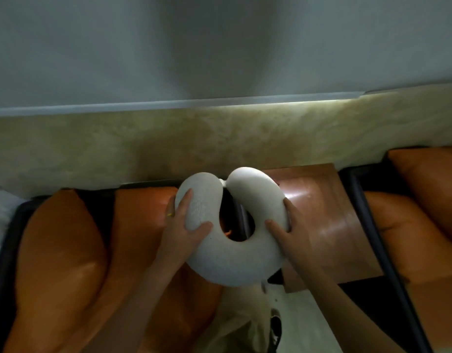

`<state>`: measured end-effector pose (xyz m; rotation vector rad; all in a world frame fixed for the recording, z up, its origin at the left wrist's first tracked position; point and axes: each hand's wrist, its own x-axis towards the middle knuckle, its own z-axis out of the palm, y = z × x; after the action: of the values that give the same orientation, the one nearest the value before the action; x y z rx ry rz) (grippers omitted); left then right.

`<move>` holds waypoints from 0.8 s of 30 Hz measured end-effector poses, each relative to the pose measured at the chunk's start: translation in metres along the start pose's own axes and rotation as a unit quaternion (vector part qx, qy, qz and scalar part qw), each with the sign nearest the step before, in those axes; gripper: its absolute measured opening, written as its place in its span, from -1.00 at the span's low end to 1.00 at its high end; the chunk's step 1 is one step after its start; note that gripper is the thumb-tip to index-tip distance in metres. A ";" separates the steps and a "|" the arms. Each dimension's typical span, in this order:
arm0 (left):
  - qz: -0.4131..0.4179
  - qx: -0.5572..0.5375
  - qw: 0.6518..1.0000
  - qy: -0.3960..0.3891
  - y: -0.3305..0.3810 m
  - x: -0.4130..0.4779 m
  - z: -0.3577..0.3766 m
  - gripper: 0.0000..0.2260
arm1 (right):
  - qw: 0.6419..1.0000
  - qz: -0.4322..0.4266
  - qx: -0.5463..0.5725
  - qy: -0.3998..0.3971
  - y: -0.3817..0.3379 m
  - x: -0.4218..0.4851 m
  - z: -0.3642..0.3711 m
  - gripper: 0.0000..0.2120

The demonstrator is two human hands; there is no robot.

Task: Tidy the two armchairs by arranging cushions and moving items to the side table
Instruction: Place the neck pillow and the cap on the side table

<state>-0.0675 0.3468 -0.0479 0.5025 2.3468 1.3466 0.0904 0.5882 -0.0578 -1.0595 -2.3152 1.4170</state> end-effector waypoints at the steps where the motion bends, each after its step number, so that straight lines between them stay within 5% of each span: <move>1: -0.006 -0.004 1.000 -0.002 0.007 0.006 0.028 -0.14 | 1.000 0.009 0.001 0.001 0.017 0.011 -0.019 -0.28; 8: -0.033 -0.018 0.999 -0.020 0.052 0.069 0.193 -0.13 | 0.995 0.017 -0.101 0.010 0.118 0.109 -0.134 -0.23; 15: -0.045 -0.037 0.995 -0.077 0.063 0.130 0.323 -0.11 | 0.994 0.057 -0.072 0.050 0.199 0.179 -0.204 -0.13; 24: -0.063 -0.061 0.991 -0.103 0.057 0.168 0.410 -0.22 | 0.993 0.085 -0.064 0.041 0.266 0.235 -0.239 -0.21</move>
<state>-0.0024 0.7557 -0.2141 0.4276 2.0793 1.3056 0.1716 0.9827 -0.2015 -1.3551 -2.3302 1.2678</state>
